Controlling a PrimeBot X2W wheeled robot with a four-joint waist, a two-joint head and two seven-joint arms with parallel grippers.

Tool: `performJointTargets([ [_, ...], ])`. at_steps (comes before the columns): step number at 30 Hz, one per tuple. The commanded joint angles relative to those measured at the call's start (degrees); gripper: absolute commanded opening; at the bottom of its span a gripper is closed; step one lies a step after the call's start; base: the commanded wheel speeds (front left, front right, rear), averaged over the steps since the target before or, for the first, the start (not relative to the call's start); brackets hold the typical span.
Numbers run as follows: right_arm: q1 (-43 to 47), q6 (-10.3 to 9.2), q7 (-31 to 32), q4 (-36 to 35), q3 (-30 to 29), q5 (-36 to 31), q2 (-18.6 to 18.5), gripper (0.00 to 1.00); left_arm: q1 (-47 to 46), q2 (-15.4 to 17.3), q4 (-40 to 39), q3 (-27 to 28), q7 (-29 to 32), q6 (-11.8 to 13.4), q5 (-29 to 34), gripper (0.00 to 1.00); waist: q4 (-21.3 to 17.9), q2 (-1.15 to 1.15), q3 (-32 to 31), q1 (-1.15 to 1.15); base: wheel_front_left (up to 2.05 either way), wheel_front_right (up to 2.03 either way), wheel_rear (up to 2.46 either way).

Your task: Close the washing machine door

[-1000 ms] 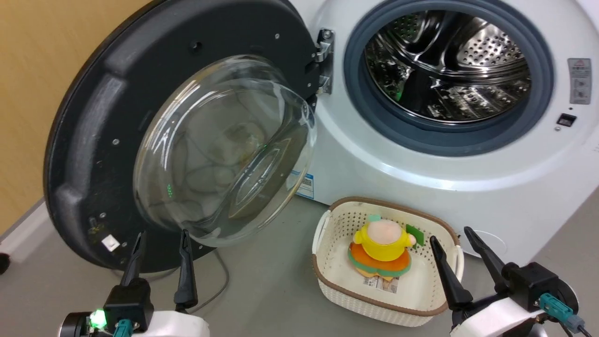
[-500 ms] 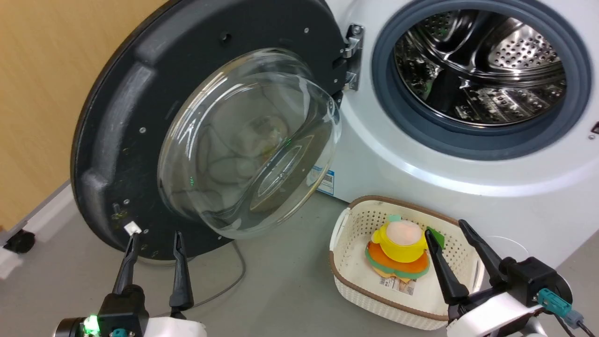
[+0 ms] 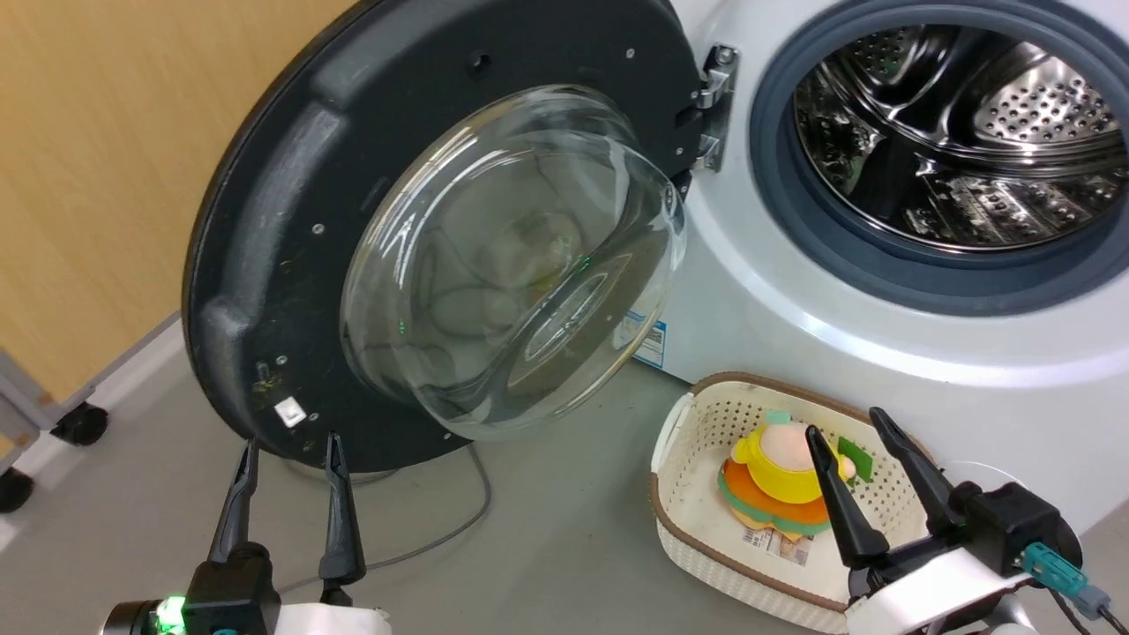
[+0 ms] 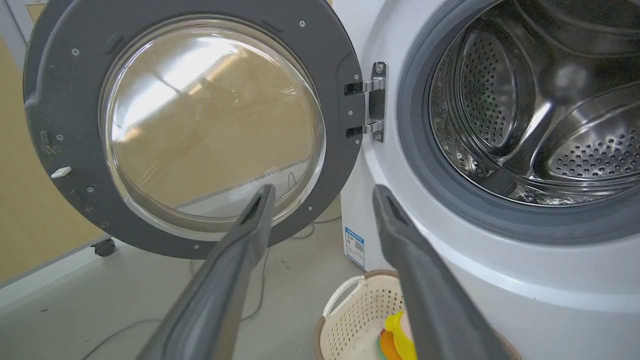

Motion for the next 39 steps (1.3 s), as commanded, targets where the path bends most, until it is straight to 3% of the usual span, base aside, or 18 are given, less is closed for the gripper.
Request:
performJointTargets([
  [1,-0.9,0.04,-0.7,0.3,0.2,1.0,-0.5,1.00,0.8,0.1,-0.4,-0.1,-0.7,0.5,-0.4,1.00,0.6,0.00,0.0,0.00,0.00,0.00,0.00],
  [22,-0.3,0.05,-3.0,0.5,0.3,3.2,-1.1,1.00,1.2,0.2,-1.5,-0.4,-3.0,1.3,-0.5,1.00,5.5,0.00,0.5,0.00,0.00,0.00,0.00],
  [29,0.1,0.05,-3.0,0.4,0.1,3.1,-1.0,1.00,0.9,0.3,-1.2,-0.3,-3.0,1.0,-0.5,1.00,5.5,0.00,0.6,0.00,0.00,0.00,0.00],
  [31,0.1,0.05,-3.0,0.4,0.0,3.1,-1.0,1.00,0.9,0.3,-1.0,-0.5,-3.0,0.7,-0.9,0.25,5.5,0.00,0.6,0.00,0.00,0.00,0.00],
  [32,0.2,0.05,-3.0,0.4,0.0,3.0,-1.0,1.00,0.8,0.3,-1.0,-0.5,-3.0,0.6,-1.0,0.00,5.5,0.00,0.6,0.00,0.00,0.00,0.00],
  [39,0.9,0.05,-3.0,-0.6,-1.8,2.8,-1.1,1.00,-4.7,3.2,-0.3,4.2,-3.0,-3.4,-6.5,0.00,5.5,0.00,1.7,0.00,0.00,0.00,0.00],
])
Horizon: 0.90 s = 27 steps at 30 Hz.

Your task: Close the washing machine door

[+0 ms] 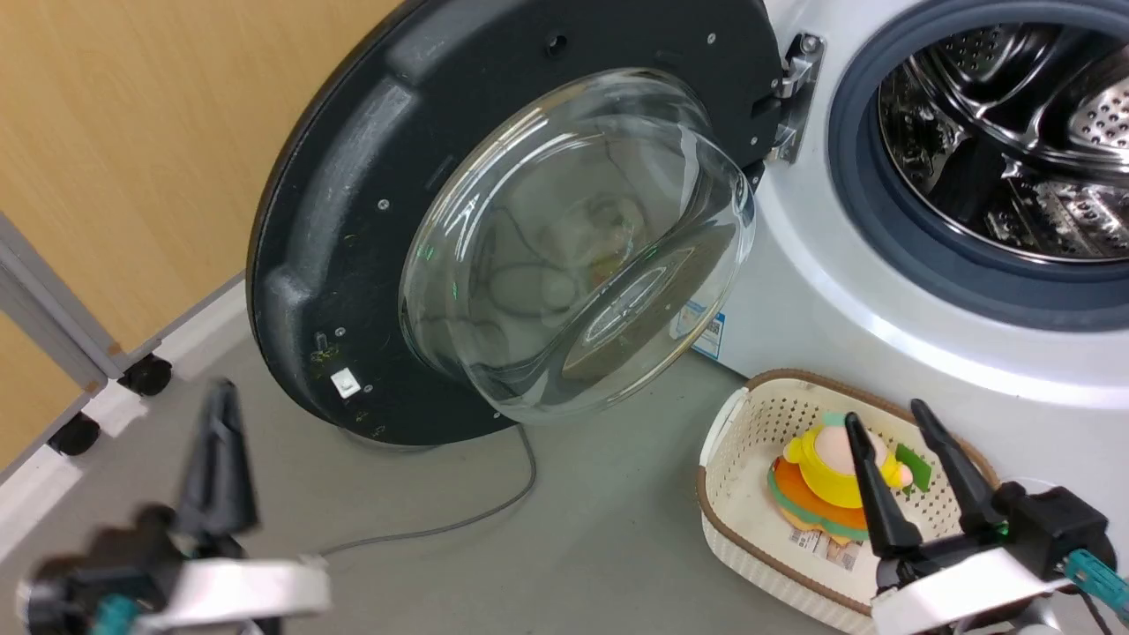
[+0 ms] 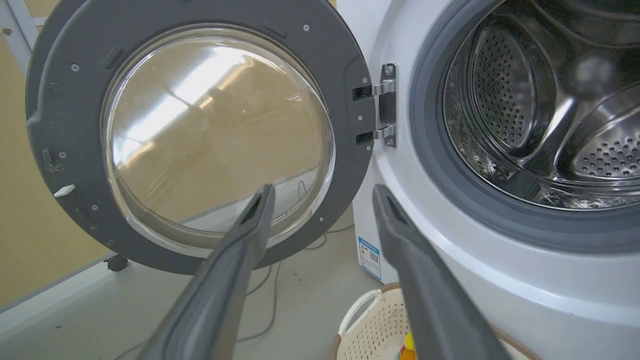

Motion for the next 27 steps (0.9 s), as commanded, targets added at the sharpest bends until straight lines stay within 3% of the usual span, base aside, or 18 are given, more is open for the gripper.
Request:
performJointTargets([
  [1,0.7,0.05,-0.3,-0.5,-0.4,0.0,-0.3,1.00,-2.1,1.1,0.7,1.1,-0.3,-0.8,-1.2,0.00,-0.1,0.00,0.4,0.00,0.00,0.00,0.00],
  [9,3.0,0.05,-0.3,-2.6,-2.3,-1.5,-0.9,1.00,-15.2,5.9,8.8,8.2,5.7,-5.9,-14.0,0.00,-0.2,0.00,2.2,0.00,0.00,0.00,0.00],
  [12,3.7,0.05,-0.3,-3.4,-2.8,-2.0,-0.7,1.00,-20.2,6.8,13.6,10.7,9.0,-6.8,-19.3,0.00,-0.6,0.00,2.8,0.00,0.00,0.00,0.00],
  [16,3.6,0.05,-0.3,-3.9,-2.3,-2.9,-1.1,1.00,-26.7,4.9,20.7,17.2,15.8,-5.7,-32.2,0.00,-1.7,0.00,3.8,0.00,0.00,0.00,0.00],
  [27,2.4,0.05,-0.3,-3.9,-1.0,-3.0,-1.8,1.00,-36.8,3.8,33.3,27.4,34.1,-0.8,-54.4,0.00,-4.0,0.00,5.5,0.00,0.00,0.00,0.00],
])
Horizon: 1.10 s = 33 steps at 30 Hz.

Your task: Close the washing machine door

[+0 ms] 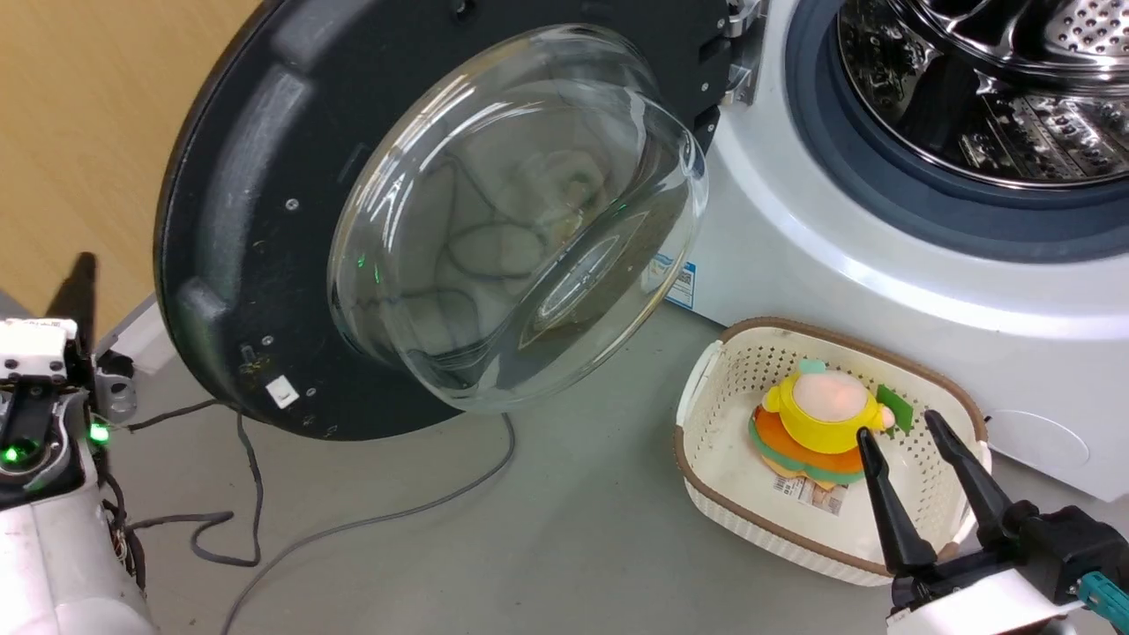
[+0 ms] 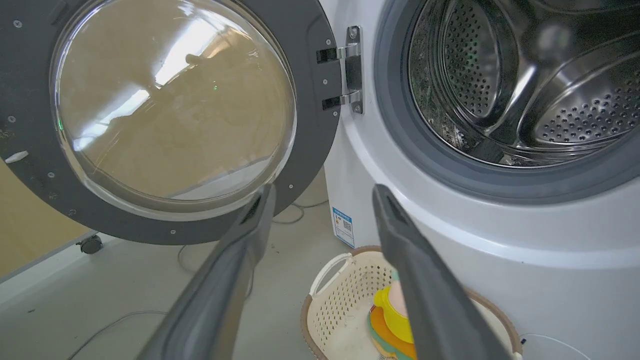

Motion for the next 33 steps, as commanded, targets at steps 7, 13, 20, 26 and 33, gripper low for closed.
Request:
performJointTargets([
  [7,-0.5,0.05,-0.3,0.2,0.1,0.2,0.0,1.00,0.8,-0.3,0.4,-0.8,11.4,-1.1,-5.8,0.00,-0.7,0.00,-0.6,0.00,0.00,0.00,0.00],
  [13,-0.4,0.05,-0.3,0.7,0.0,0.4,1.0,1.00,5.5,-0.6,-2.2,-2.6,18.3,-2.8,-7.6,0.00,-1.4,0.00,-2.3,0.00,0.00,0.00,0.00],
  [20,1.1,0.05,-0.3,1.4,-1.0,0.5,2.5,1.00,12.0,-2.2,-8.5,-4.0,24.1,-2.5,-9.2,0.00,-2.0,0.00,-5.2,0.00,0.00,0.00,0.00],
  [26,2.5,0.05,-0.3,1.6,-1.8,0.7,3.7,1.00,17.5,-3.8,-14.8,-6.7,29.7,-1.0,-10.4,0.00,-2.9,0.00,-7.5,0.00,0.00,0.00,0.00],
  [33,3.1,0.05,-0.3,1.7,-2.3,0.6,4.3,1.00,22.6,-5.9,-21.6,-10.6,32.9,0.9,-12.8,0.00,-4.7,0.00,-9.0,0.00,0.00,0.00,0.00],
])
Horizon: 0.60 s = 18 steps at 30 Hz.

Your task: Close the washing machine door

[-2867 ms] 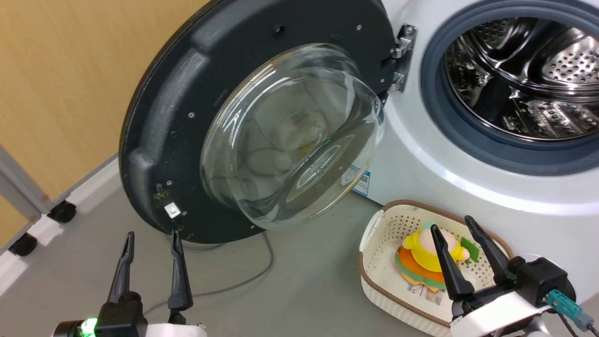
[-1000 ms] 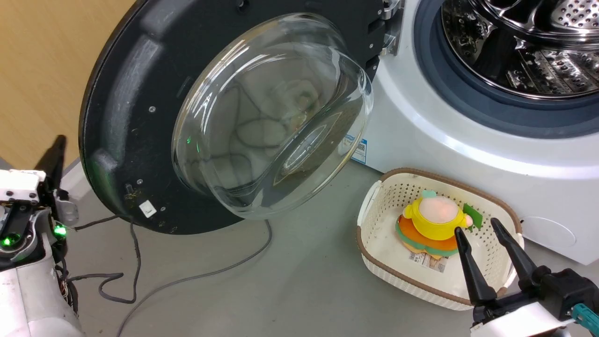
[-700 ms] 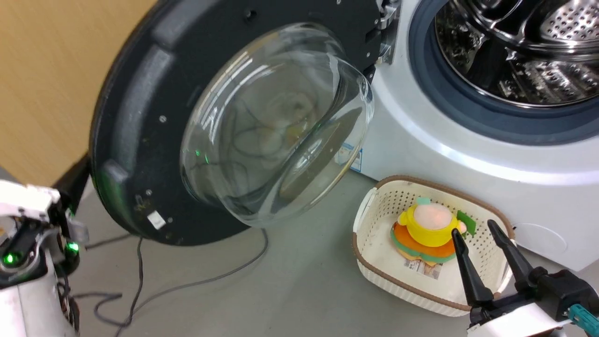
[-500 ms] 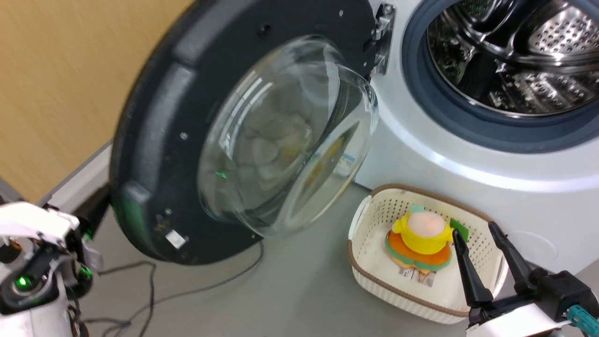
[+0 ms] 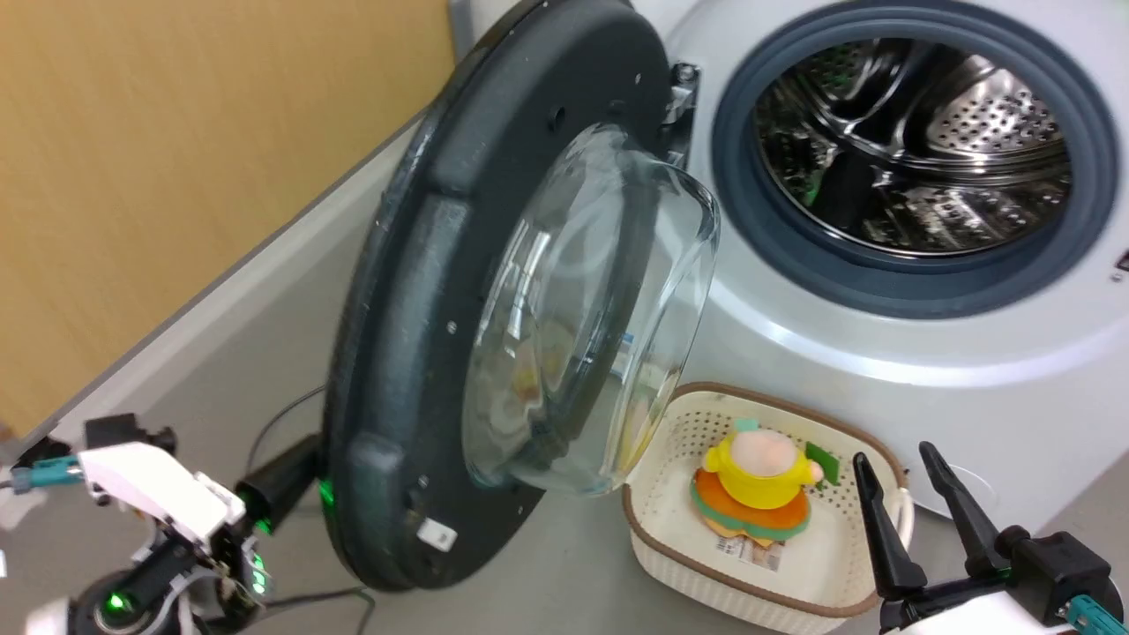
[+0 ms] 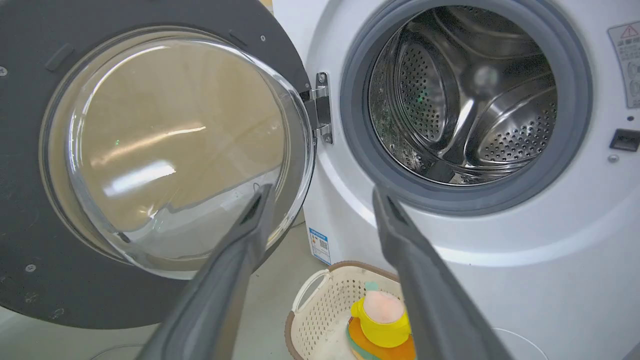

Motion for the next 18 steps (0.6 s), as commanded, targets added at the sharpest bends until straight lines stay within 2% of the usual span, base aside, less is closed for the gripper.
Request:
performJointTargets([
  [1,0.8,0.05,-0.3,0.0,-0.2,0.4,0.3,1.00,1.8,-0.6,-2.0,-1.6,0.7,0.7,-1.1,0.00,-1.3,0.00,-0.4,0.00,0.00,0.00,0.00],
  [8,1.0,0.05,-0.3,0.1,-0.8,0.4,0.4,1.00,6.8,-1.1,-7.1,-7.4,0.6,3.1,-6.5,0.00,-5.0,0.00,-0.3,0.00,0.00,0.00,0.00],
  [10,1.0,0.05,-0.3,0.2,-1.3,0.4,0.3,1.00,9.3,-1.1,-8.9,-11.1,-1.3,3.6,-9.7,0.00,-7.1,0.00,0.1,0.00,0.00,0.00,0.00],
  [15,1.0,0.05,-0.3,0.2,-1.5,0.2,0.1,1.00,11.5,-1.1,-10.1,-15.4,-4.7,3.8,-13.3,0.00,-10.5,0.00,0.6,0.00,0.00,0.00,0.00],
  [18,0.6,0.05,-0.3,0.3,-1.6,0.1,-0.1,1.00,12.6,-1.1,-10.4,-18.4,-7.2,3.1,-15.5,0.00,-13.5,0.00,1.2,0.00,0.00,0.00,0.00],
])
